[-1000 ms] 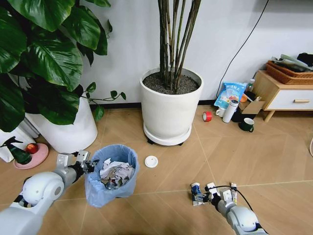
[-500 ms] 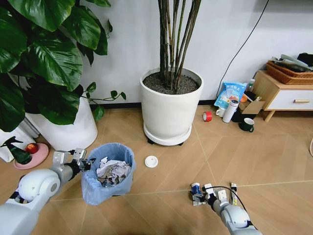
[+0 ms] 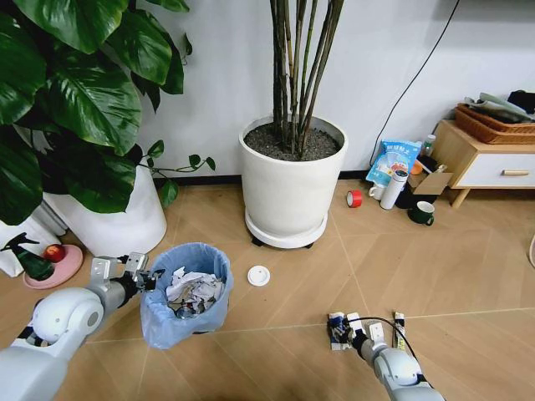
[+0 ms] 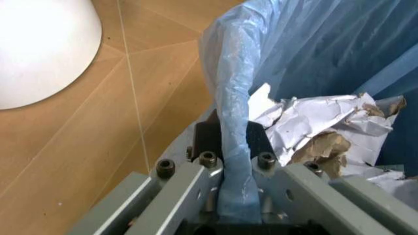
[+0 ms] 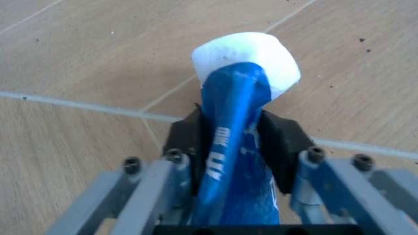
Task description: Pick up the trash bin and place the garbage on the floor into it.
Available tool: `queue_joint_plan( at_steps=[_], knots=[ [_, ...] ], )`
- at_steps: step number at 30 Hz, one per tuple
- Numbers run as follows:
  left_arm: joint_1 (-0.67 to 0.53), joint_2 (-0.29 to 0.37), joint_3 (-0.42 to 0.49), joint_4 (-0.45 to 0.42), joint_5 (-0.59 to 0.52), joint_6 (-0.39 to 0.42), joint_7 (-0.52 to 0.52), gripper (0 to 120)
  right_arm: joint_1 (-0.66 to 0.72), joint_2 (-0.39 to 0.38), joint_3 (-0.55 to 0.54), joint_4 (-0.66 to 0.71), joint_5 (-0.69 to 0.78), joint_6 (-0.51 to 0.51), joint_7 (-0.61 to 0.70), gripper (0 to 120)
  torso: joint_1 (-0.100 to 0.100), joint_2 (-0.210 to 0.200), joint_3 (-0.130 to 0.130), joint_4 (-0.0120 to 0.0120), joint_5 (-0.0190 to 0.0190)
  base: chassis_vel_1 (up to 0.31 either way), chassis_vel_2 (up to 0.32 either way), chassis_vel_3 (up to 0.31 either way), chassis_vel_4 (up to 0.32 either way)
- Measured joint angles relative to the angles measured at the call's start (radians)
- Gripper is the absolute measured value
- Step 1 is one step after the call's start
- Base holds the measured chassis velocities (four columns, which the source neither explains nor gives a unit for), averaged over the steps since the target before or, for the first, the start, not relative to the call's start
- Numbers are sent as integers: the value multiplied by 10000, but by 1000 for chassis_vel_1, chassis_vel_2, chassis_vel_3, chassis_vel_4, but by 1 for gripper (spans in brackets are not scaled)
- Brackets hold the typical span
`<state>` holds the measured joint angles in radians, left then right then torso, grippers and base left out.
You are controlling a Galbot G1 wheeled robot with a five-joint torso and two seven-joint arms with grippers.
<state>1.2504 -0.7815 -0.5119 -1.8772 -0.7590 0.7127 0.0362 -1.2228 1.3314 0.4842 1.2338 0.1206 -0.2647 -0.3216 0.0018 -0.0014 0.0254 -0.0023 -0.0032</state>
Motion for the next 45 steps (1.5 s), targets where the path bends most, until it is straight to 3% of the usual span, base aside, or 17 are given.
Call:
queue_joint_plan(
  at_steps=[10, 22, 28, 35, 39, 45],
  knots=[
    [-6, 49, 22, -43, -27, 0, -5, 0, -78, 50, 119, 251, 7, 14, 129, 6, 0, -1, 0, 1, 4, 0, 0, 0, 0],
    [-78, 87, 128, -44, -36, 0, 6, 0, -295, -64, 455, 2078, 303, 161, 284, 6, 0, 0, 0, 1, 1, 0, 0, 0, 0],
    [-225, 156, 221, -11, -47, -3, 32, 0, -80, -590, 360, 4076, 989, -148, 378, 6, 1, 0, 0, -1, 1, 0, 0, 0, 0],
    [-407, 172, 400, 12, -45, -3, 47, 0, 929, -1785, -600, 6017, 2865, -1041, 792, 6, 0, -1, 0, 2, 1, 0, 0, 0, 0],
    [-672, 284, 593, 58, -63, 42, 82, 0, 2521, -2798, -2172, 6648, 4353, -1553, 1174, 6, 1, 0, 1, 1, 1, 0, 0, 0, 0],
    [-894, 346, 719, 148, -111, 99, 88, 0, 4003, -2890, -3555, 6811, 5139, -1776, 1370, 6, 1, 0, 1, 1, 1, 0, 0, 0, 0]
  ],
)
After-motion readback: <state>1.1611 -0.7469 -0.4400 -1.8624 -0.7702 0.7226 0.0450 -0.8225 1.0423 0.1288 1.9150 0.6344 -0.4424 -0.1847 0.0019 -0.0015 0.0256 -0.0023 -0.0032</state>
